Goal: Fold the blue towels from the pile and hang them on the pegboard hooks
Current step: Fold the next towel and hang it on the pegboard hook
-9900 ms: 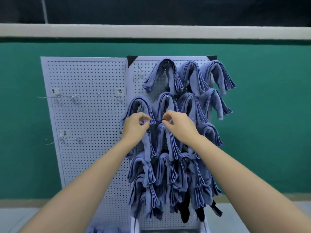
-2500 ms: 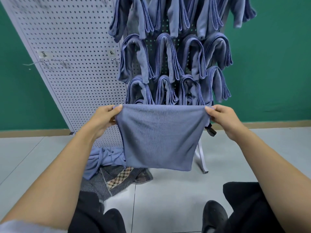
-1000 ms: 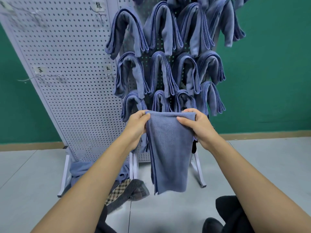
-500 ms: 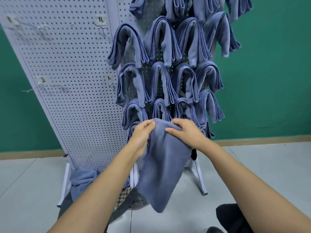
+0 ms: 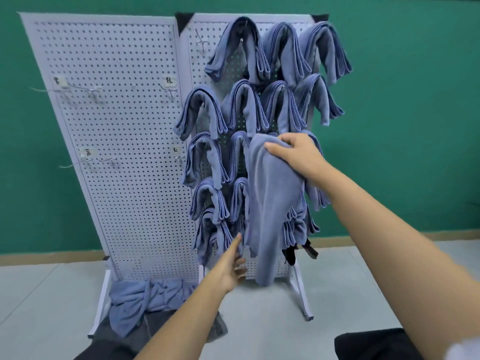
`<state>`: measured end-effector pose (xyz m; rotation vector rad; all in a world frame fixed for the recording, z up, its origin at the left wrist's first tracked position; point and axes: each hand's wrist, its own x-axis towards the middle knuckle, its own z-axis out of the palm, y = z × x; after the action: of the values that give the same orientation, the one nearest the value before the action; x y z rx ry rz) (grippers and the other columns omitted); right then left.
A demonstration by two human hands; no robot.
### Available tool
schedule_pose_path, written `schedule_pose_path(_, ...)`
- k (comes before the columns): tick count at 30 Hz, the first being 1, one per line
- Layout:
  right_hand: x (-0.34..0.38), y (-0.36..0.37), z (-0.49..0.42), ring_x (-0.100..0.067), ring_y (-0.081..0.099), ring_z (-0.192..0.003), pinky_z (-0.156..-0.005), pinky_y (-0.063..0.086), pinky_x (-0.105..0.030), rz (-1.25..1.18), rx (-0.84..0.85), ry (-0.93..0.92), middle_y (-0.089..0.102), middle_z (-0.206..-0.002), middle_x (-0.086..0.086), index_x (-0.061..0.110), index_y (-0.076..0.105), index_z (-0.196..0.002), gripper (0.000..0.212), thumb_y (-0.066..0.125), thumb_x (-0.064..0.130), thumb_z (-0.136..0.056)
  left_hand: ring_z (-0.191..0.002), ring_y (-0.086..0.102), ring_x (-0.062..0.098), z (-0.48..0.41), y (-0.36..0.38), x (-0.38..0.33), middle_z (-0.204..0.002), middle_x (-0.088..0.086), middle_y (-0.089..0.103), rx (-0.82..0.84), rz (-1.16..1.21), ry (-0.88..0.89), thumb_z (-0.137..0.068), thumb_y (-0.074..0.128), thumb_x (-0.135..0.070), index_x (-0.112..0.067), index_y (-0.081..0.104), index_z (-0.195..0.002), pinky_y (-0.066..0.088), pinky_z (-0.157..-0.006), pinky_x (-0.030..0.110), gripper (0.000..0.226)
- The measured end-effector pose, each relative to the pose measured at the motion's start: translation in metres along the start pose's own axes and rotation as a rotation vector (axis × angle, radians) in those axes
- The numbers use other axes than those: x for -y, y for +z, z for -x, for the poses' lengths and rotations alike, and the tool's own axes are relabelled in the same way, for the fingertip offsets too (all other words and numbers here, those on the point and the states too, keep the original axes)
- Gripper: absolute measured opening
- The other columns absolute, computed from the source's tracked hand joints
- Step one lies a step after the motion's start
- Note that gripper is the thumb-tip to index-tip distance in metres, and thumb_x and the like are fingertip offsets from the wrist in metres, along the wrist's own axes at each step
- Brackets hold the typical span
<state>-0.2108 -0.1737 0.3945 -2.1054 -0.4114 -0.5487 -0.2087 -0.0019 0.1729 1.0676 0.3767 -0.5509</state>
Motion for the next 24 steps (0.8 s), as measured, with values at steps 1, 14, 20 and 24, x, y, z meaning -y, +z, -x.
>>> schedule_pose_path(1,0.005,-0.011,-0.005,-0.012,0.033,-0.058,-0.053,0.027,-0.023,-0.059,-0.046,0.001,0.034,-0.065,-0.008,0.007,0.043,-0.065,0.037,0.062,0.025,-0.091,-0.068,0.047,0.021,0.002,0.0,-0.001,-0.081,0.007,0.051,0.054,0.079,-0.043,-0.068,0.075,-0.062,-0.011,0.058,-0.079,0.043,-0.07,0.03,0.055)
schedule_pose_path(14,-0.114,-0.039,0.031,-0.02,0.064,-0.074,-0.056,0.053,-0.03,-0.591,-0.094,0.765,0.068,-0.092,-0.007,0.011,0.063,-0.102,0.028,0.058,0.036,-0.093,-0.059,0.068,0.022,0.054,-0.035,-0.129,-0.076,0.007,0.071,0.032,-0.031,0.228,-0.089,0.063,-0.026,-0.012,0.073,-0.085,0.057,-0.05,0.032,0.018)
schedule_pose_path(20,-0.133,-0.018,0.029,-0.018,0.072,-0.079,-0.063,0.059,-0.03,-0.737,0.245,0.826,0.073,-0.097,-0.013,-0.002,0.06,-0.112,0.026,0.058,0.011,-0.089,-0.071,0.071,0.018,0.067,-0.077,-0.16,-0.088,0.015,0.07,0.069,-0.247,0.351,-0.089,0.054,-0.001,0.002,0.071,-0.087,0.059,-0.06,0.028,0.018)
schedule_pose_path(24,-0.142,-0.007,0.027,-0.021,0.06,-0.071,-0.059,0.053,-0.028,-0.519,0.407,0.821,0.061,-0.095,-0.017,-0.011,0.054,-0.118,0.06,0.077,0.026,-0.077,-0.091,0.069,0.019,0.068,-0.099,-0.165,-0.106,0.011,0.071,0.026,-0.462,0.405,-0.096,0.05,-0.005,-0.004,0.061,-0.112,0.058,-0.073,0.029,0.02)
